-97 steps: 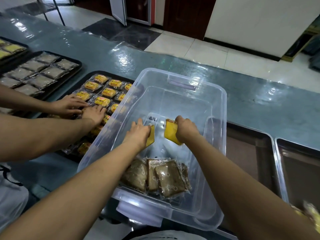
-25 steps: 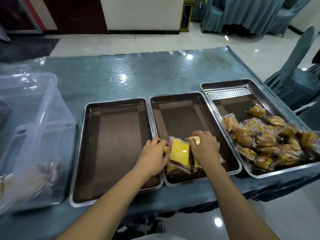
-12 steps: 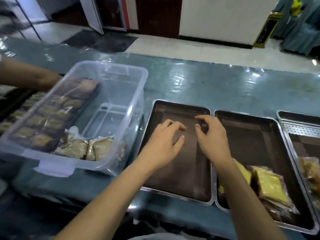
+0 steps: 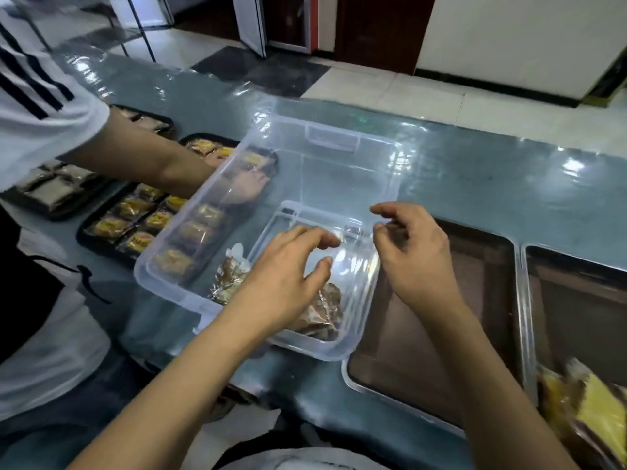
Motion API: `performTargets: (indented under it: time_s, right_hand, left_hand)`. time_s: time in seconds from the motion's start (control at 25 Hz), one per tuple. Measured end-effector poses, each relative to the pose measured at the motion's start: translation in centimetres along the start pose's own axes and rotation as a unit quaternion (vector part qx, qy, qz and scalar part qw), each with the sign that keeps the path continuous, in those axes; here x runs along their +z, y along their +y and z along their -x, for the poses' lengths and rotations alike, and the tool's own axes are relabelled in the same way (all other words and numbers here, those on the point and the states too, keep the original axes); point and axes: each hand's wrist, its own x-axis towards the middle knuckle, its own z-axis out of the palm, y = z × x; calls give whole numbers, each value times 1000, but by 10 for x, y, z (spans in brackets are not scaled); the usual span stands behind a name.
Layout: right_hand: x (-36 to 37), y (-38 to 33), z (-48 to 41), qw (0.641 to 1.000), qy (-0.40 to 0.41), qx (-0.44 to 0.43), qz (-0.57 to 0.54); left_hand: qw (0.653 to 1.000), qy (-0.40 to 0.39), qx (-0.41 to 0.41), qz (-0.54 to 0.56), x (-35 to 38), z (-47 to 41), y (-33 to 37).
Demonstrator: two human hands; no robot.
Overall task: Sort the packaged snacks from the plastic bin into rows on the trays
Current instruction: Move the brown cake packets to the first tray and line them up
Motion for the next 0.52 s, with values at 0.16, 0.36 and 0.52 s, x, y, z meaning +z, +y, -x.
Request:
performTargets:
  time_s: [0.16,0.36,0.52]
  right_hand:
    - [50,-24,-12,994,-86,-24,61]
    - [112,-27,-35,898,-333,23,287]
    - [163,-4,-50,764,-500,94,397]
  left_hand:
    - [999,-1,-34,-14,-31,-1,-64]
    - [999,-19,-43,-3,-46,-5,-118]
    - [997,-36,-65,23,-48,-7,-132]
